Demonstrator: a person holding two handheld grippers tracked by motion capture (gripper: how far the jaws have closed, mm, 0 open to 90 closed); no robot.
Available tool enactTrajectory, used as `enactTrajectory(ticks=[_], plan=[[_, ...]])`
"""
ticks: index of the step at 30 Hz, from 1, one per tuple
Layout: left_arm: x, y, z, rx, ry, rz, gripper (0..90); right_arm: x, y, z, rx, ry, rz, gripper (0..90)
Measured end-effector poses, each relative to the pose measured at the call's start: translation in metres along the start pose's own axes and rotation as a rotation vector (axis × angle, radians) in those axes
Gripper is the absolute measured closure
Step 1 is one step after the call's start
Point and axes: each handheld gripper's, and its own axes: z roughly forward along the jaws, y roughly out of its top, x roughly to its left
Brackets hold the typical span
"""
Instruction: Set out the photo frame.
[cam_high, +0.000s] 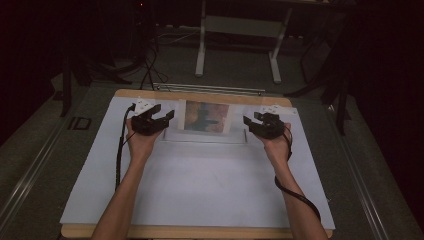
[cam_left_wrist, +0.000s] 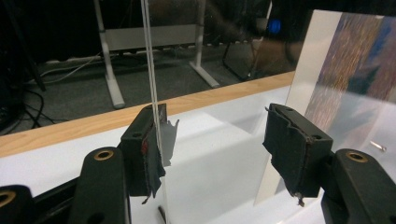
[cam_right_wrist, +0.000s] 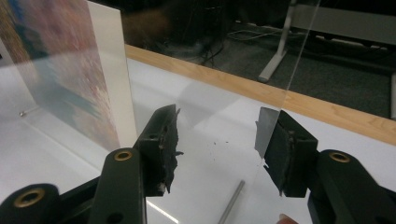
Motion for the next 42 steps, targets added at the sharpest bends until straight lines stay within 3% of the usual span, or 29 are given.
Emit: enactTrajectory(ticks=[18,42], plan=[[-0.016,0.0,-0.016,0.014,-0.002,-0.03,40.0,0.003,-0.006,-0.021,0.0,0.018,0.034,48.4],[-0.021,-0.003,-0.037,0.023,0.005,-0.042,40.0,0.018,-0.009,-0.035,0.001,0.033,0.053,48.9]])
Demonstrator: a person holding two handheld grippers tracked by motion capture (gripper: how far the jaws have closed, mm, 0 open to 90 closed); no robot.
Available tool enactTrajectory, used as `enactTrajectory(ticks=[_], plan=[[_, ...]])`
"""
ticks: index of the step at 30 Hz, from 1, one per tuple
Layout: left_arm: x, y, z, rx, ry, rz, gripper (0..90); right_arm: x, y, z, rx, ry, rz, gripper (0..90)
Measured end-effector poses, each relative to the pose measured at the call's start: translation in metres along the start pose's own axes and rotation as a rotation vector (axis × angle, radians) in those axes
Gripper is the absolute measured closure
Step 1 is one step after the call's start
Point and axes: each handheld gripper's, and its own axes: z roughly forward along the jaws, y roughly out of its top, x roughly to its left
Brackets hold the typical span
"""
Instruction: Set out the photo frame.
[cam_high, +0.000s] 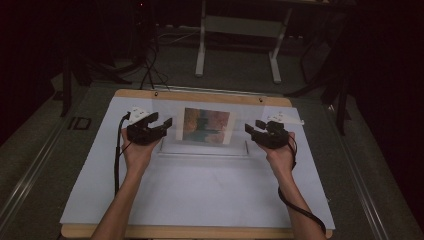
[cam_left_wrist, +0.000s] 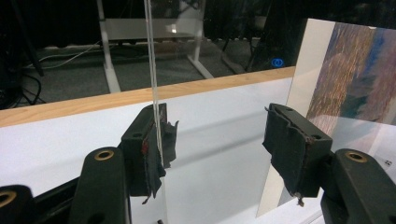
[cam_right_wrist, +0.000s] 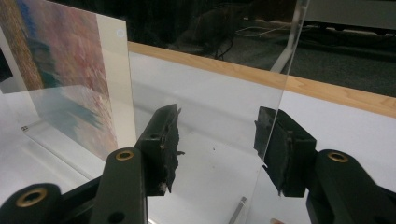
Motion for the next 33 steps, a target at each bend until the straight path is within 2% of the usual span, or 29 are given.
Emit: enactTrajectory(ticks=[22,33], plan=[[-0.012,-0.01,-0.013,0.01,0.012,-0.023,40.0,0.005,-0.01,-0.012,-0.005,0.004,0.0,48.4],[-0.013,-0.014,-0.02,0.011,0.013,-0.017,40.0,0.01,-0.014,-0.014,-0.004,0.009,-0.006,48.1]])
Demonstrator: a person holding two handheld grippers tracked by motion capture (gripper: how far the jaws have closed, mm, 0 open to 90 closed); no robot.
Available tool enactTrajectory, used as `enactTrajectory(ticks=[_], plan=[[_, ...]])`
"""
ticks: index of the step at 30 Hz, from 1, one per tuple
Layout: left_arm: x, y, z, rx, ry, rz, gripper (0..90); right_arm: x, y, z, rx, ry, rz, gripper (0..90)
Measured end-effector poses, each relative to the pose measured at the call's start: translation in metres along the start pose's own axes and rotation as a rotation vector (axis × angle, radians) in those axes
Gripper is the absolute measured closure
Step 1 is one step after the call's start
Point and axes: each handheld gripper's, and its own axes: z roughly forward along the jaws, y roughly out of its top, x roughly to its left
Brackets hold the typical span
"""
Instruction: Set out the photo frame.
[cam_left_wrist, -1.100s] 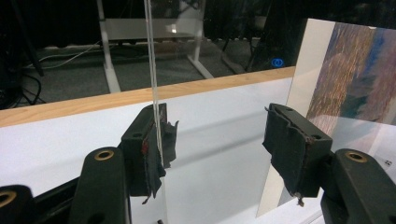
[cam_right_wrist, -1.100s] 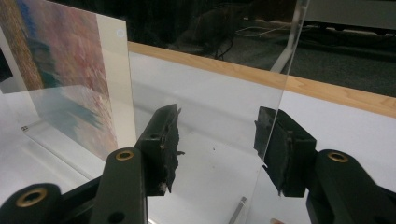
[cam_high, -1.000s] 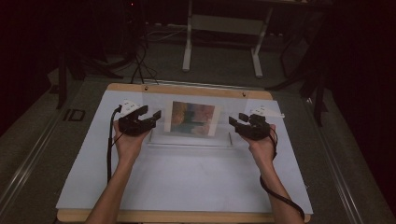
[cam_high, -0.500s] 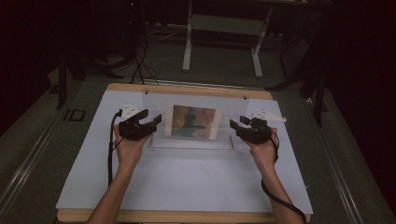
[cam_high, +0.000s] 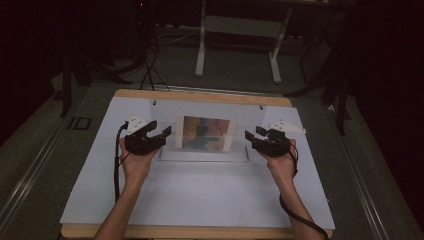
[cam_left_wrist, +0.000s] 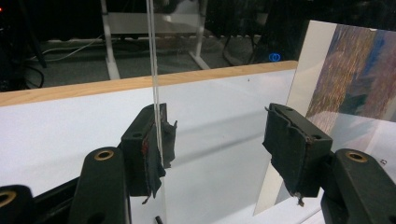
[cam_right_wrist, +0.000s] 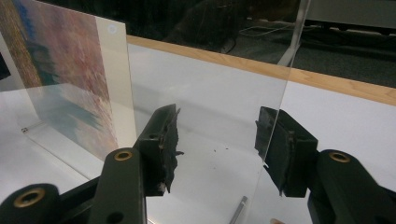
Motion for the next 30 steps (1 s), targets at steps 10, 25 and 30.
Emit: enactTrajectory(ticks=[10,25,30], plan=[[0.0013,-0.0024,-0.0014,-0.006,-0.014,0.004,39.9,0.0033,-0.003,-0.0037,0.0,-0.004,-0.005,48.5],[0.0034,-0.0064,-0.003,-0.01,-0.035,0.015,39.9,0.0027,-0.0073,-0.0059,-0.002,0.012,-0.018,50.0],[0.0041,-0.0085,-0.004,-0.018,-0.042,0.012,40.2,0.0025,-0.0081,-0.0071,-0.001,0.02,-0.025,50.5]])
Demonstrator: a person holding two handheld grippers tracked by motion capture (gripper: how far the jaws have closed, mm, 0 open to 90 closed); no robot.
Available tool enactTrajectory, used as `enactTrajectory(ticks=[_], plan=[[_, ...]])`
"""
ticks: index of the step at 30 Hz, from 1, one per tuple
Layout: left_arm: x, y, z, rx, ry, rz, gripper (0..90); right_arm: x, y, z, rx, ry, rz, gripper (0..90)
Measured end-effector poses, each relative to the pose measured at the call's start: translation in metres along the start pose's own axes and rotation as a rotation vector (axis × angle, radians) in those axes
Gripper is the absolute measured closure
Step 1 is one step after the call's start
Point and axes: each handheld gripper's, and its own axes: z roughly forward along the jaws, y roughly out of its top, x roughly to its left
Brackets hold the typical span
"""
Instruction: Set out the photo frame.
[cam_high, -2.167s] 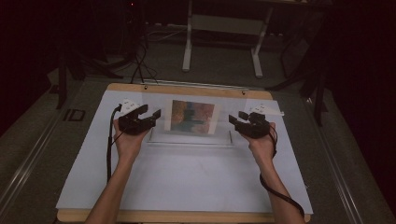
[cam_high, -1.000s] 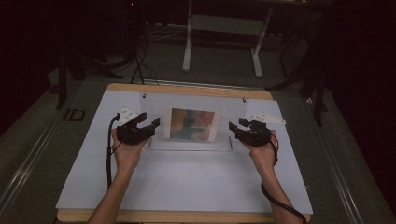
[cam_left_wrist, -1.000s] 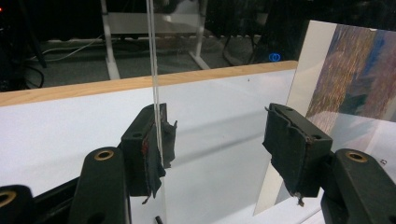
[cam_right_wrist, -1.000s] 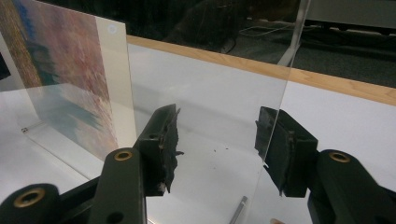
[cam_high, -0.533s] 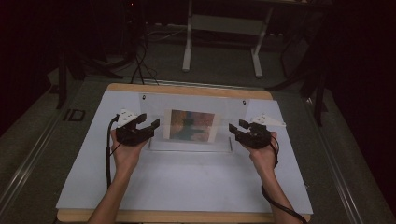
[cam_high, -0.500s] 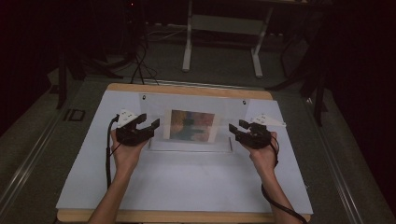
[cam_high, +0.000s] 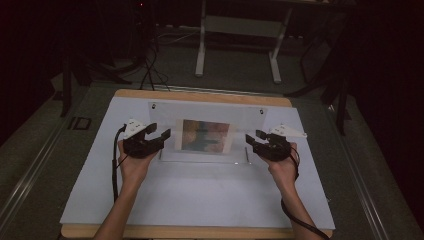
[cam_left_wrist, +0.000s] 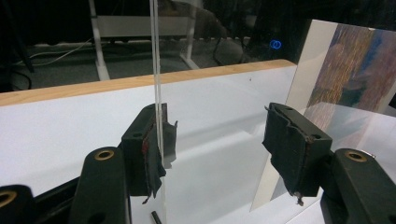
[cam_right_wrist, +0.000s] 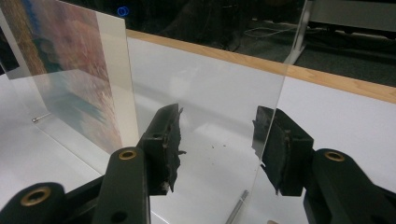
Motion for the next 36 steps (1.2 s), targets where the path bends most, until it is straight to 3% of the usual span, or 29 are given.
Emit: enactTrajectory(ticks=[10,22,36], plan=[[0.002,-0.001,0.001,0.011,-0.015,0.009,38.0,-0.005,-0.003,0.003,0.0,0.041,0.004,47.8],[0.004,-0.001,0.003,0.028,-0.028,0.005,32.9,-0.005,-0.004,0.006,0.017,0.042,-0.027,43.4],[0.011,0.007,-0.007,-0.008,-0.048,0.002,33.7,-0.013,0.004,-0.007,-0.007,0.042,-0.021,43.1]])
